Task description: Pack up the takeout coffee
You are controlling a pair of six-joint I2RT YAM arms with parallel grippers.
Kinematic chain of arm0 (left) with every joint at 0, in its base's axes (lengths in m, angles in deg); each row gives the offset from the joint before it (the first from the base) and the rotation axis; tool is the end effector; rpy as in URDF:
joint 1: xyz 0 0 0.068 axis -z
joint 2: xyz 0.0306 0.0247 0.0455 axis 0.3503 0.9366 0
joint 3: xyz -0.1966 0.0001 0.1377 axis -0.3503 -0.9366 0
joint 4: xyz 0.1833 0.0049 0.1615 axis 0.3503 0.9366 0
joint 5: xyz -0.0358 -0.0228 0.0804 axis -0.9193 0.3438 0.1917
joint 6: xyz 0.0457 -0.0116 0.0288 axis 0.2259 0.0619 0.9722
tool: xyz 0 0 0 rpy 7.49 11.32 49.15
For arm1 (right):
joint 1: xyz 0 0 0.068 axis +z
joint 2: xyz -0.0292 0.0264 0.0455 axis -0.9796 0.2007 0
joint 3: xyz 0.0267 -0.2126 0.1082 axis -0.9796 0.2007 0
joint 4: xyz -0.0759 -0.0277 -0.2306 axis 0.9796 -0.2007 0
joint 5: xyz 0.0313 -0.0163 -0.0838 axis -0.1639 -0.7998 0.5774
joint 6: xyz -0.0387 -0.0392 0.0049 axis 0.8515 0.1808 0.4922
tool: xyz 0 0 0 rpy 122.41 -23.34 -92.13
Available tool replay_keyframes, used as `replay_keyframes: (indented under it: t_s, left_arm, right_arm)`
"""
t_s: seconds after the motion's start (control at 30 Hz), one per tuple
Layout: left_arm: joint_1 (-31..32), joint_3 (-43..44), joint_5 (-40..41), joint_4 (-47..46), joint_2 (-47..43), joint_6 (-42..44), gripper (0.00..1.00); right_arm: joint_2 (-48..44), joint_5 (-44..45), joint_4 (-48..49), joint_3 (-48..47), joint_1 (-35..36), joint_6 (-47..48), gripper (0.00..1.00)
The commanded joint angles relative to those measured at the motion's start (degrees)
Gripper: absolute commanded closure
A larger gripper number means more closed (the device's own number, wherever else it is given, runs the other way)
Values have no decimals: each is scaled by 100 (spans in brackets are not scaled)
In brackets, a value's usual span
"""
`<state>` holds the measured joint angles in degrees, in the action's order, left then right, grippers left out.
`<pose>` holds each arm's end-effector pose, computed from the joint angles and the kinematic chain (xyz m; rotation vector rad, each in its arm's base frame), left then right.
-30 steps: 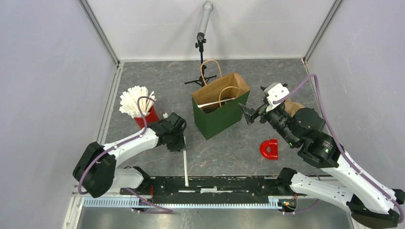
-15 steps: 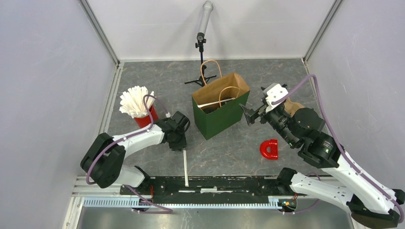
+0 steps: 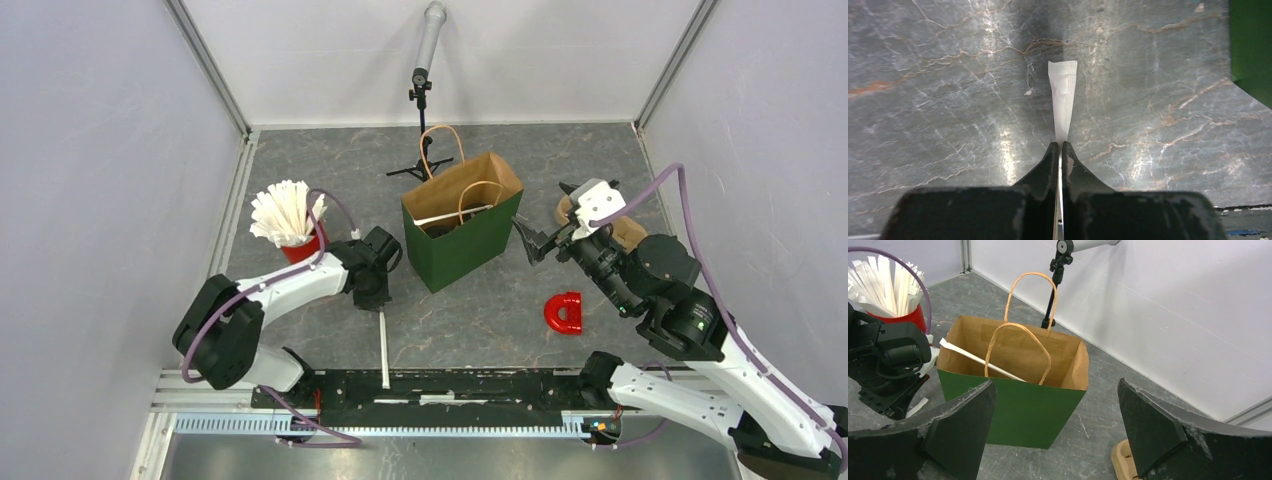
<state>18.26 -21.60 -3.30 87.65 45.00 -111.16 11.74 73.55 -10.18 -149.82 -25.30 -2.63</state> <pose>0.1821 -0.1424 0.1414 -0.1220 2.8891 -0.1566 0.0935 0.1025 0.4090 -0.5678 1.4265 0.2998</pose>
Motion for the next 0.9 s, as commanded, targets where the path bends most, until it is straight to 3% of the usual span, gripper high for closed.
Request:
replay_keyframes:
  t_s: [0.0,0.17,0.3,0.4,0.67,0.87]
  left_arm:
    - [1,656,390,721,-510,460,98]
    - [-44,1744,485,2031,-1111,706,98]
    - [-44,3302,830,3055,-1572,1084,98]
    - [-44,4517,1103,3298,-1544,1778,98]
    - [-40,7567,-178,3080,-74,3958,98]
    - [-41,8110,-884,1730,631,4854,98]
  right_arm:
    - [-70,90,314,52,18,36,2]
    - [10,69,407,10,14,101,2]
    - [146,27,496,-105,11,226,2]
    - [258,-13,540,-234,13,340,2]
    - [525,-104,602,-541,14,448,2]
    - [476,-17,537,-633,14,419,2]
